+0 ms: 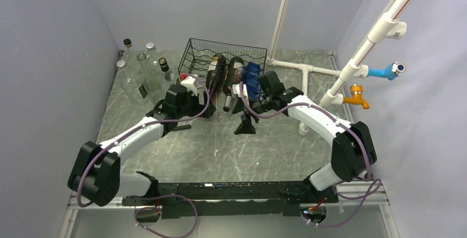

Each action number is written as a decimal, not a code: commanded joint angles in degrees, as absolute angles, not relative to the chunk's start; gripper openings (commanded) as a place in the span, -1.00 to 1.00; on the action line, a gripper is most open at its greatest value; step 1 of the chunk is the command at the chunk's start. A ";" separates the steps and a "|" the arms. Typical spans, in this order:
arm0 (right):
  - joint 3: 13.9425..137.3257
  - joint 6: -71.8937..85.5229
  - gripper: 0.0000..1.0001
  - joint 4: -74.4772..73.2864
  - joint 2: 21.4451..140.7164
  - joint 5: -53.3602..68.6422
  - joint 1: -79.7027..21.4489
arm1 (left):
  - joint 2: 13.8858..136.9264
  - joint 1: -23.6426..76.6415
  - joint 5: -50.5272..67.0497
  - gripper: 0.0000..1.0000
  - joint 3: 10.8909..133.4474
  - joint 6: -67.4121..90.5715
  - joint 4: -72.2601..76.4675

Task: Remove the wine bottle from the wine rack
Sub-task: Pick up the wine bottle from the wine rack.

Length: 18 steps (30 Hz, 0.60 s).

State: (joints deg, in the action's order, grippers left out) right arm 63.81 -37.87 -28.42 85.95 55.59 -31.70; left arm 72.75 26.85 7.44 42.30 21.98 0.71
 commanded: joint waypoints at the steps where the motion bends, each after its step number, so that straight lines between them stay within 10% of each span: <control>1: 66.01 -36.91 0.99 -27.20 86.14 55.90 -31.31 | 76.75 27.03 4.53 0.99 45.84 17.24 5.10; 18: 65.83 -37.07 0.99 -27.15 86.56 56.60 -30.67 | 93.90 24.11 5.68 0.90 53.62 14.29 7.38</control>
